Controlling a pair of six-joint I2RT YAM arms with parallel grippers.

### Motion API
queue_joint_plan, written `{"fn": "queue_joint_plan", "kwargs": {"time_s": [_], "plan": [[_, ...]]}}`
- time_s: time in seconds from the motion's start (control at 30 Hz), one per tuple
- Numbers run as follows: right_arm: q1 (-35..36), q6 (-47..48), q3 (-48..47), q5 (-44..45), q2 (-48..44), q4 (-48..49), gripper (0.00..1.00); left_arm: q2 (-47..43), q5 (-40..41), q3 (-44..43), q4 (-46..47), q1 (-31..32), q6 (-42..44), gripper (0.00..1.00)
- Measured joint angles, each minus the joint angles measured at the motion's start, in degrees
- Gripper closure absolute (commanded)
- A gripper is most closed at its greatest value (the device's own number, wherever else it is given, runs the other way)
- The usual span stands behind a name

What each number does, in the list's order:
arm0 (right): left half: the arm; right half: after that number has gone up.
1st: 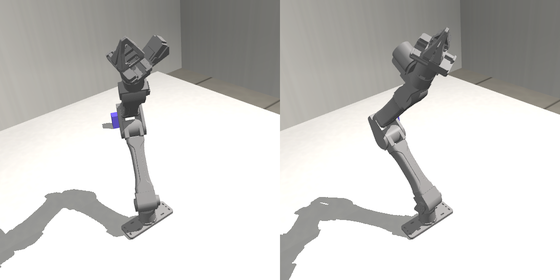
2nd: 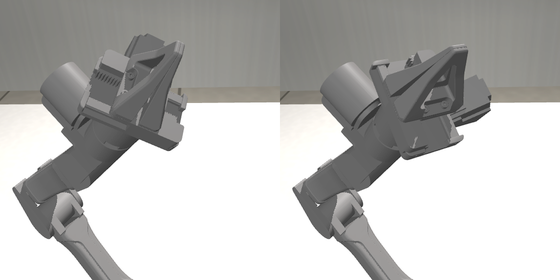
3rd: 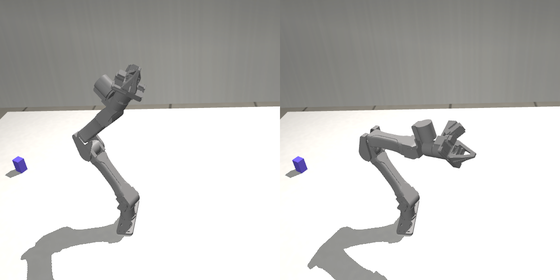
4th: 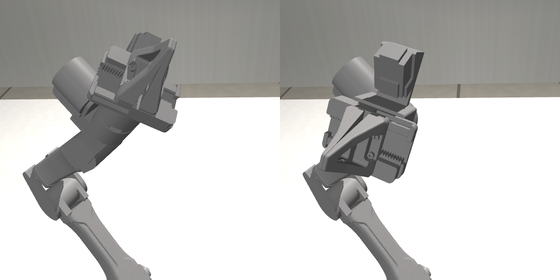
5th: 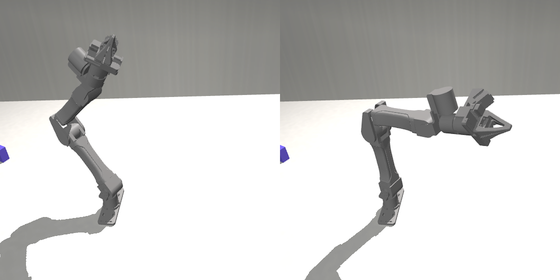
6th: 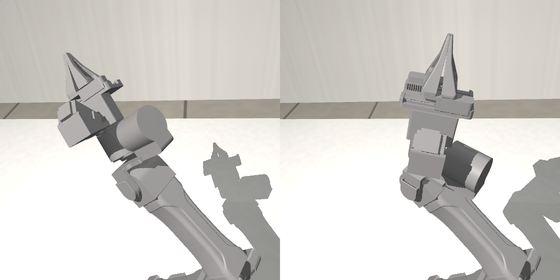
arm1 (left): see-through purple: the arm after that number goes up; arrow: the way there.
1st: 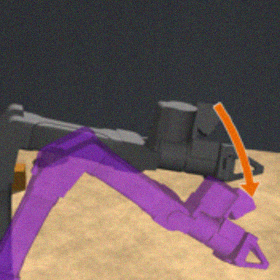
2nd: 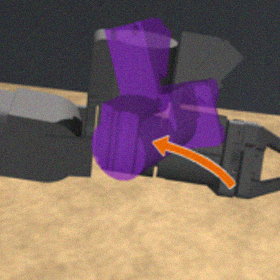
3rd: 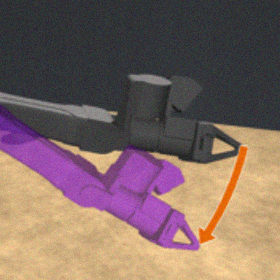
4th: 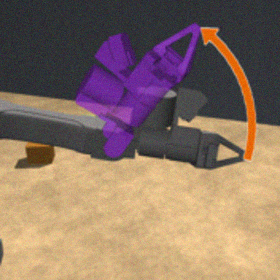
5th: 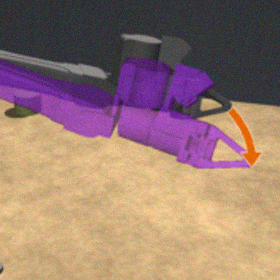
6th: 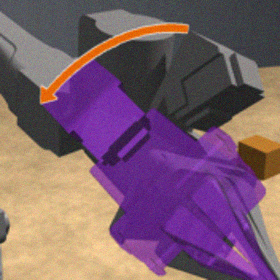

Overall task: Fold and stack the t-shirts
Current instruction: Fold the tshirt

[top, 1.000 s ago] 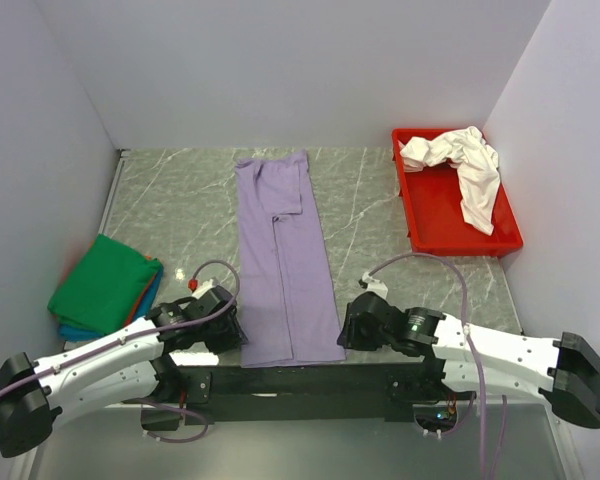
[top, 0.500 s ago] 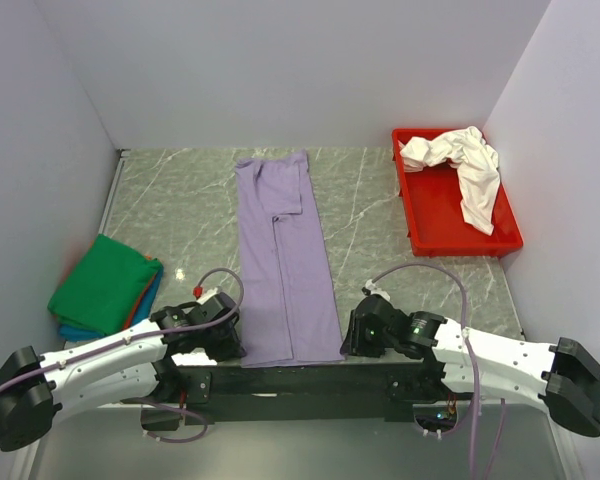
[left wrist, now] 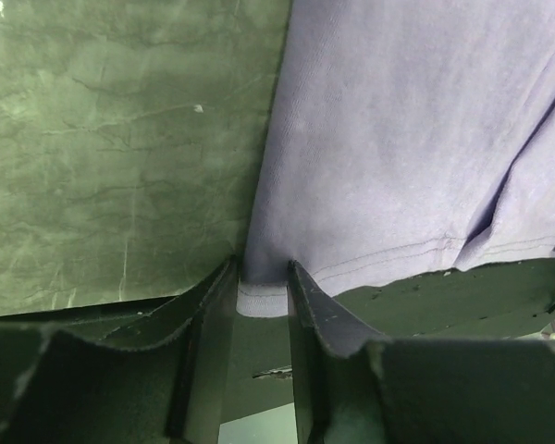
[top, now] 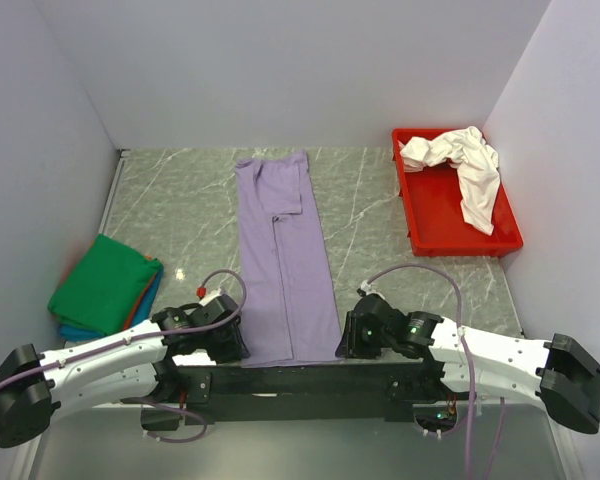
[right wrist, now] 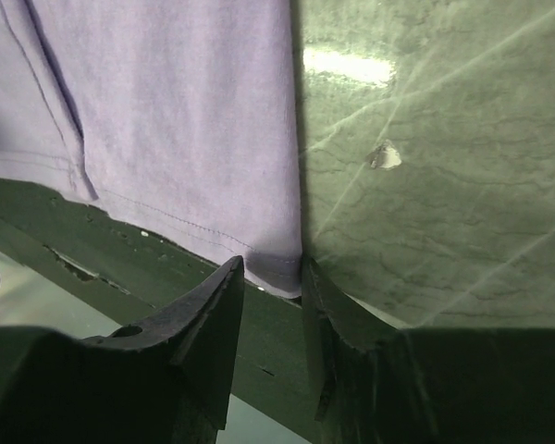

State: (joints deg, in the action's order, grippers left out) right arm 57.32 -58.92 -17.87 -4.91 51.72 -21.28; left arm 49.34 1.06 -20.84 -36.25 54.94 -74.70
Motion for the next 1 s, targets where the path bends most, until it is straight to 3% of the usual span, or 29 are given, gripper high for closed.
{"fn": "queue_joint_plan", "kwargs": {"time_s": [0.23, 0.37, 0.43, 0.57, 0.7, 1.0], "plan": [[0.0, -0.02, 0.39, -0.76, -0.17, 0.7, 0.63, 0.22, -0.94, 0.35, 0.5, 1.22, -0.15, 0.75], [0.0, -0.02, 0.37, -0.81, -0.24, 0.68, 0.65, 0.33, -1.57, 0.52, 1.36, 1.81, -0.59, 0.88], [0.0, -0.04, 0.39, -0.98, -0.44, 0.68, 0.69, 0.07, -1.86, 0.52, 1.57, 1.99, -1.01, 0.99], [0.0, -0.22, 0.48, -1.79, -1.42, 0.74, 0.78, -0.57, -2.4, 0.61, 2.19, 2.47, -1.11, 0.99], [0.0, -0.24, 0.63, -2.29, -1.92, 0.85, 0.99, -0.5, -2.73, 0.61, 2.78, 3.04, -1.09, 0.99], [-1.11, 1.68, -4.96, 0.98, -1.99, -2.51, 1.0, 1.57, 1.77, -6.19, 0.9, 2.84, 1.49, 1.0]]}}
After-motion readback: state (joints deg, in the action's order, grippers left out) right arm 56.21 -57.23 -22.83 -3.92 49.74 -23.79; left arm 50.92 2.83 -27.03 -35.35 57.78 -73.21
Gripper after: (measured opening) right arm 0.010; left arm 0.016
